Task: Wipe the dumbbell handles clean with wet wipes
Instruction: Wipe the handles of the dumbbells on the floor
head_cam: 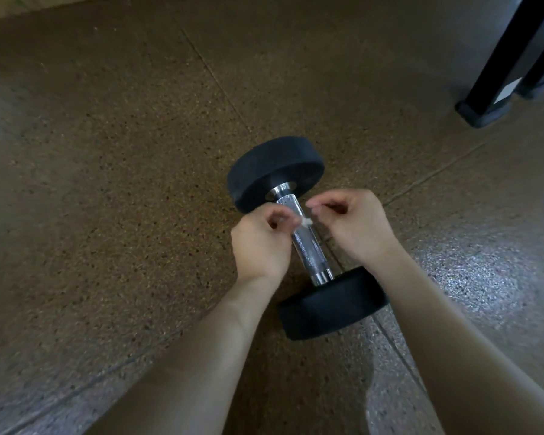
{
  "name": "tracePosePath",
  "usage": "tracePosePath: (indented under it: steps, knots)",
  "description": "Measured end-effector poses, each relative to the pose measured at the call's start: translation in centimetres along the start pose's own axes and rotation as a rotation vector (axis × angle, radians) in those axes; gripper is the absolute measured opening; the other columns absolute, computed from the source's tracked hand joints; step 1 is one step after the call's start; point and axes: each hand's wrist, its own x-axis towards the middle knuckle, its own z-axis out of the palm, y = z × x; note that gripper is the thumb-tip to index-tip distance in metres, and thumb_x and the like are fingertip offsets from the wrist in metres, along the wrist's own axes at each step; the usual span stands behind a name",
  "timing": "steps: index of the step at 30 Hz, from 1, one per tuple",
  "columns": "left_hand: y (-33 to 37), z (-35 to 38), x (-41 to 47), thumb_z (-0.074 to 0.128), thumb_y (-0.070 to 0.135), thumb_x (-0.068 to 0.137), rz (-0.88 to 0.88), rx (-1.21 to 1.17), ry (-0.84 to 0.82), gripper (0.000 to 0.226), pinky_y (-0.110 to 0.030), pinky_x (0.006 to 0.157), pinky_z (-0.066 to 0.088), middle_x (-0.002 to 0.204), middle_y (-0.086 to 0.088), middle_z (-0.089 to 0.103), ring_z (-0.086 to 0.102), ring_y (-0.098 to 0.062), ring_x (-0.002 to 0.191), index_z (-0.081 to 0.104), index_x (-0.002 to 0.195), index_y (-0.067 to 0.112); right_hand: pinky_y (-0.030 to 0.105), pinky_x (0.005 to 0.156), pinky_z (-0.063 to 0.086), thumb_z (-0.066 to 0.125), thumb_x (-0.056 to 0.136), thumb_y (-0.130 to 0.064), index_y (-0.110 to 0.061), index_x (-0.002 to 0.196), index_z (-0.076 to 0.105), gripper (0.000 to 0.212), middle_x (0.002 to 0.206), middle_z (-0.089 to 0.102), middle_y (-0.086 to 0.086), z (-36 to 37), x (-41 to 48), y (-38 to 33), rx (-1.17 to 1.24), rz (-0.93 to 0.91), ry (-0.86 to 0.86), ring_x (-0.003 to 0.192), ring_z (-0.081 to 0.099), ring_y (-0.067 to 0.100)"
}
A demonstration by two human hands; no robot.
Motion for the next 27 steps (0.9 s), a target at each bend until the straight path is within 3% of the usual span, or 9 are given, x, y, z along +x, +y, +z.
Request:
tracePosePath:
  steps: [3, 7, 10, 12, 14, 16, 19, 24, 27]
  knots:
    - [0.2, 0.1, 0.4, 0.073, 0.019, 0.084, -0.107, -0.114, 0.077, 0.009, -0.014, 0.071, 0.045, 0.082, 0.014, 0.067, 0.06, 0.004, 0.081, 0.069, 0.082, 0.027, 0.003, 0.076, 0.041, 0.065, 0.088, -0.012, -0.024, 0.092, 0.074, 0.016, 0.089, 0.067, -0.014, -1.0, -2.8, 0.0, -0.156, -0.072, 0.145, 0.082, 0.061, -0.001]
    - [-1.5, 0.4, -2.5, 0.072, 0.01, 0.083, -0.188, -0.18, -0.058, 0.02, -0.036, 0.079, 0.057, 0.077, 0.009, 0.07, 0.067, -0.007, 0.076, 0.068, 0.072, 0.027, 0.026, 0.08, 0.047, 0.068, 0.086, -0.016, -0.019, 0.095, 0.075, 0.011, 0.09, 0.06, -0.007, -0.6, -6.7, 0.9, -0.189, -0.093, 0.331, 0.088, 0.06, 0.014]
    - [-1.8, -0.4, -3.9, 0.076, 0.005, 0.078, -0.188, -0.13, -0.285, 0.02, -0.038, 0.084, 0.056, 0.075, 0.008, 0.072, 0.069, -0.008, 0.075, 0.071, 0.069, 0.022, 0.031, 0.089, 0.042, 0.061, 0.091, -0.026, -0.02, 0.105, 0.072, 0.019, 0.103, 0.058, -0.001, -0.1, -7.1, 0.9, -0.181, 0.099, 0.42, 0.101, 0.055, 0.022]
    - [-0.8, -1.0, -3.3, 0.077, 0.01, 0.078, -0.105, -0.057, -0.392, 0.016, -0.031, 0.082, 0.056, 0.076, 0.012, 0.072, 0.068, -0.002, 0.075, 0.071, 0.07, 0.022, 0.031, 0.097, 0.035, 0.052, 0.093, -0.043, -0.022, 0.122, 0.063, 0.038, 0.121, 0.054, 0.004, 0.1, -8.0, 0.5, -0.165, 0.254, 0.359, 0.116, 0.049, 0.025]
    - [0.3, -1.2, -1.8, 0.076, 0.018, 0.081, 0.018, 0.022, -0.267, 0.014, -0.018, 0.073, 0.053, 0.073, 0.015, 0.069, 0.064, 0.004, 0.072, 0.069, 0.072, 0.025, 0.035, 0.109, 0.027, 0.041, 0.083, -0.068, -0.023, 0.143, 0.041, 0.075, 0.145, 0.039, 0.006, 0.4, -10.0, 0.1, -0.152, 0.359, 0.203, 0.136, 0.033, 0.025]
    - [1.4, -1.2, 0.0, 0.073, 0.025, 0.085, 0.099, 0.096, -0.133, 0.01, -0.008, 0.062, 0.045, 0.072, 0.014, 0.065, 0.062, 0.005, 0.073, 0.069, 0.076, 0.026, 0.031, 0.114, 0.016, 0.037, 0.07, -0.083, -0.021, 0.153, 0.018, 0.104, 0.156, 0.021, 0.005, 0.7, -11.8, -0.1, -0.185, 0.335, 0.104, 0.144, 0.017, 0.021]
    - [1.9, -1.7, 0.6, 0.069, 0.022, 0.088, 0.223, 0.248, -0.225, 0.007, -0.005, 0.065, 0.044, 0.073, 0.024, 0.055, 0.061, 0.007, 0.077, 0.075, 0.091, 0.026, 0.028, 0.113, 0.012, 0.029, 0.056, -0.097, -0.019, 0.154, 0.002, 0.128, 0.158, 0.014, 0.006, 1.1, -12.9, 0.2, -0.307, 0.245, 0.042, 0.145, 0.011, 0.021]
    - [1.2, -3.1, -2.3, 0.069, 0.029, 0.088, 0.444, 0.5, -0.538, 0.013, -0.011, 0.076, 0.044, 0.092, 0.014, 0.069, 0.06, 0.0, 0.083, 0.077, 0.098, 0.027, 0.035, 0.111, 0.019, 0.035, 0.056, -0.095, -0.01, 0.151, 0.012, 0.13, 0.152, 0.028, 0.016, 2.2, -13.9, 0.3, -0.472, 0.122, 0.062, 0.141, 0.024, 0.031]
    - [1.4, -3.3, -0.1, 0.065, 0.031, 0.091, 0.508, 0.568, -0.425, 0.016, -0.024, 0.075, 0.049, 0.091, 0.009, 0.066, 0.062, -0.008, 0.083, 0.077, 0.095, 0.022, 0.043, 0.109, 0.029, 0.038, 0.06, -0.09, -0.005, 0.148, 0.022, 0.124, 0.145, 0.039, 0.023, 2.9, -14.6, 0.4, -0.556, 0.068, 0.12, 0.134, 0.037, 0.038]
